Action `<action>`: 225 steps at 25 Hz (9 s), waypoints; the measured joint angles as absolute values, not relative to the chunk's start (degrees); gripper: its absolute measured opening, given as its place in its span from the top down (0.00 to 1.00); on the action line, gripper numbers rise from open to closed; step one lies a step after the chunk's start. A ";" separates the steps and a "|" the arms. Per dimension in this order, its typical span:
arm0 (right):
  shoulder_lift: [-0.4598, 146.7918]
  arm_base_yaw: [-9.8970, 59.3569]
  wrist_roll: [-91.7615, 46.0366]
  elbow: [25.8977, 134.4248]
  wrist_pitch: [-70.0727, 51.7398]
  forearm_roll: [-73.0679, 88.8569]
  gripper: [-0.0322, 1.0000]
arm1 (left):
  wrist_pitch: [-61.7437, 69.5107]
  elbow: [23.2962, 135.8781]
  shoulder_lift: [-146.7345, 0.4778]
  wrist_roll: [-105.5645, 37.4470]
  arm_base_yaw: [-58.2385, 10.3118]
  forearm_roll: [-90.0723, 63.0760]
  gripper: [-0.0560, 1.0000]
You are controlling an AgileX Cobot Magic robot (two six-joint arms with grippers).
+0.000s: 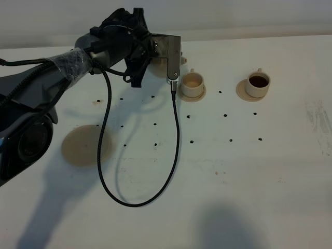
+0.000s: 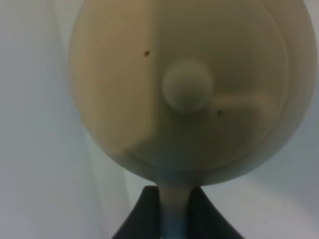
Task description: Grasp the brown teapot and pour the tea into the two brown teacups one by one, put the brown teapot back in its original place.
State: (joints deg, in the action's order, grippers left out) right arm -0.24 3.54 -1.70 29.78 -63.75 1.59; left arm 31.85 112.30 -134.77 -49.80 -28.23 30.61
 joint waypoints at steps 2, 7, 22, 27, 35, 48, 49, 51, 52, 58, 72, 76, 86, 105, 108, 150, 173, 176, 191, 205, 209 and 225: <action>-0.24 3.54 -1.70 29.78 -63.75 1.59 0.55 | 30.60 112.30 -134.77 -51.90 -28.23 30.62 0.87; -0.24 3.54 -1.70 29.78 -63.75 1.59 0.55 | 30.20 112.30 -134.96 -55.57 -28.23 31.21 0.87; -0.24 3.54 -1.70 29.78 -63.75 1.64 0.55 | 31.15 112.22 -136.34 -56.13 -30.50 38.22 0.87; -0.24 3.54 -1.70 29.78 -63.75 1.64 0.55 | 31.70 112.18 -136.34 -55.79 -31.00 42.36 0.87; -0.24 3.54 -1.70 29.78 -63.75 1.64 0.55 | 31.99 112.18 -136.34 -55.79 -32.44 45.37 0.87; -0.24 3.54 -1.70 29.78 -63.75 1.64 0.55 | 32.18 112.18 -136.34 -55.79 -34.08 51.93 0.87; -0.24 3.54 -1.70 29.78 -63.75 1.64 0.55 | 32.18 112.18 -136.34 -55.73 -34.20 52.06 0.87; -0.24 3.54 -1.70 29.78 -63.75 1.64 0.55 | 32.13 112.18 -136.34 -55.73 -34.43 52.62 0.87; -0.24 3.54 -1.70 29.78 -63.75 1.64 0.55 | 32.13 112.18 -136.34 -55.73 -34.48 53.06 0.87; -0.24 3.54 -1.70 29.78 -63.75 1.64 0.55 | 32.13 112.18 -136.34 -56.73 -34.61 54.59 0.87; -0.24 3.54 -1.70 29.78 -63.75 1.64 0.55 | 29.85 112.18 -136.34 -58.19 -34.79 56.53 0.87; -0.24 3.54 -1.70 29.78 -63.75 1.64 0.55 | 28.77 112.18 -136.34 -59.40 -34.79 57.26 0.87; -0.24 3.54 -1.70 29.78 -63.75 1.64 0.55 | 26.77 112.18 -136.34 -59.81 -34.79 61.84 0.87; -0.24 3.54 -1.70 29.78 -63.75 1.64 0.55 | 23.11 112.18 -136.34 -63.12 -35.07 62.51 0.87; -0.24 3.54 -1.70 29.78 -63.75 1.64 0.55 | 22.66 112.18 -136.34 -63.67 -35.41 62.52 0.87; -0.24 3.54 -1.70 29.78 -63.75 1.64 0.55 | 21.37 112.18 -138.36 -66.07 -35.29 69.92 0.87; -0.24 3.54 -1.70 29.78 -63.75 1.64 0.55 | 24.40 112.18 -138.36 -57.25 -35.29 71.23 0.87; -0.24 3.54 -1.70 29.78 -63.75 1.64 0.55 | 24.55 112.18 -138.36 -56.98 -35.29 69.73 0.87; -0.24 3.54 -1.70 29.78 -63.75 1.64 0.55 | 30.30 112.18 -135.70 -56.85 -35.24 55.43 0.87; -0.24 3.54 -1.70 29.78 -63.75 1.64 0.55 | 50.50 112.18 -129.87 -48.82 -35.24 29.32 0.87; -0.24 3.54 -1.70 29.78 -63.75 1.64 0.55 | 58.34 112.18 -127.57 -38.94 -35.29 26.29 0.87; -0.24 3.54 -1.70 29.78 -63.75 1.64 0.55 | 68.30 112.20 -127.94 -16.23 -35.23 11.29 0.87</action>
